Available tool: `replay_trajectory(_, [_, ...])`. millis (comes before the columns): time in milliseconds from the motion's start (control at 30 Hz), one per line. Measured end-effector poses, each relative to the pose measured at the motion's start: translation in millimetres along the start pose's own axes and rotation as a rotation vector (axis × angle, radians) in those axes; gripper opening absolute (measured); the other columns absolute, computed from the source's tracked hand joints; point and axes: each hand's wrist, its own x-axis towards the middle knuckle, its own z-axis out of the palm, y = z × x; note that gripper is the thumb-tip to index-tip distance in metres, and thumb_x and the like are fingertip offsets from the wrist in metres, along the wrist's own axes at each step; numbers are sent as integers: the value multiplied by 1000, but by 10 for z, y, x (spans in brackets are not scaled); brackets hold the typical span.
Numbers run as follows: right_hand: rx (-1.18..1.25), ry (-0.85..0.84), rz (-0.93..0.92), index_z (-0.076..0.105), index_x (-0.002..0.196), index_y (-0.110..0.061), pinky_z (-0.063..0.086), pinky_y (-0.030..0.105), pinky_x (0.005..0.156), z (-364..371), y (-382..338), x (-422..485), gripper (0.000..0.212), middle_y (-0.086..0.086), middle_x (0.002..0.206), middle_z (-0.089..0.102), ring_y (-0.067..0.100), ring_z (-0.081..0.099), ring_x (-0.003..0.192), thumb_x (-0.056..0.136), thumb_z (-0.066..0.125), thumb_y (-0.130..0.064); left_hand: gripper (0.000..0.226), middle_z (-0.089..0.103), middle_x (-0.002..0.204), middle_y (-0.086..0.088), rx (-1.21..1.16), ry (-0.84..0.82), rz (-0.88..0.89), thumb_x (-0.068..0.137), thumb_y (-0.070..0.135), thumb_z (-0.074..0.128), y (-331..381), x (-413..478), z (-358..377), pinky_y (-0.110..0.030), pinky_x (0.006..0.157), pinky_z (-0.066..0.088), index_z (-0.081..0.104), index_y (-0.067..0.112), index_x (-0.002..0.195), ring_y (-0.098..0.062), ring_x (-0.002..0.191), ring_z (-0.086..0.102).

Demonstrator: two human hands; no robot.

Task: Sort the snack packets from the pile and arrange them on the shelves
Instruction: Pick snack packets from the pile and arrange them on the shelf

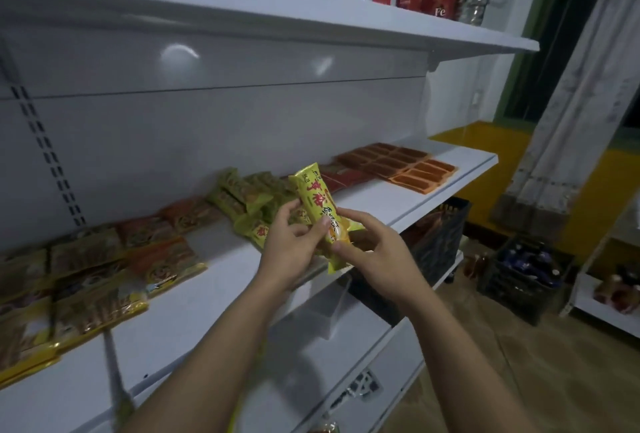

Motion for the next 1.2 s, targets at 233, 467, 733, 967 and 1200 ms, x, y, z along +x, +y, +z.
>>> replay_trajectory(233, [-84,-214,-127,57,128,-46,58,35,76,-256,296,1023,54,-11,93,71,8,67,81,80,76,-31,41,74,88,-3,138,280,-3,87,27,74,-32,654,301,-26,68,53,53,20,122,-15,76,70])
replay_trajectory(467, [-19,-287,-168,66,113,-23,51,25,72,-144,439,2016,38,-8,98,70,14,65,86,78,77,-14,32,74,87,1,490,432,-3,84,21,76,71,986,235,-24,73,54,67,11,114,-11,81,70])
replay_trajectory(733, [-229,-412,-172,60,125,-24,52,34,88,429,531,2733,44,1,121,66,21,64,106,83,74,-22,43,59,136,-6,1101,442,-160,91,33,67,136,1262,-280,-34,101,47,58,23,132,-27,122,56])
replay_trajectory(967, [-460,-419,-236,58,130,-18,45,33,96,711,574,2960,39,6,131,61,26,56,120,92,63,-26,58,49,147,-4,1089,359,-265,94,45,60,-44,1490,-533,-33,104,41,41,31,147,-26,132,48])
replay_trajectory(1200, [-623,-472,-291,56,132,-22,47,35,95,776,492,2997,43,4,130,62,26,56,119,92,59,-35,50,51,145,-1,1060,344,-196,94,40,58,-127,1583,-673,-34,106,40,47,31,143,-24,131,48])
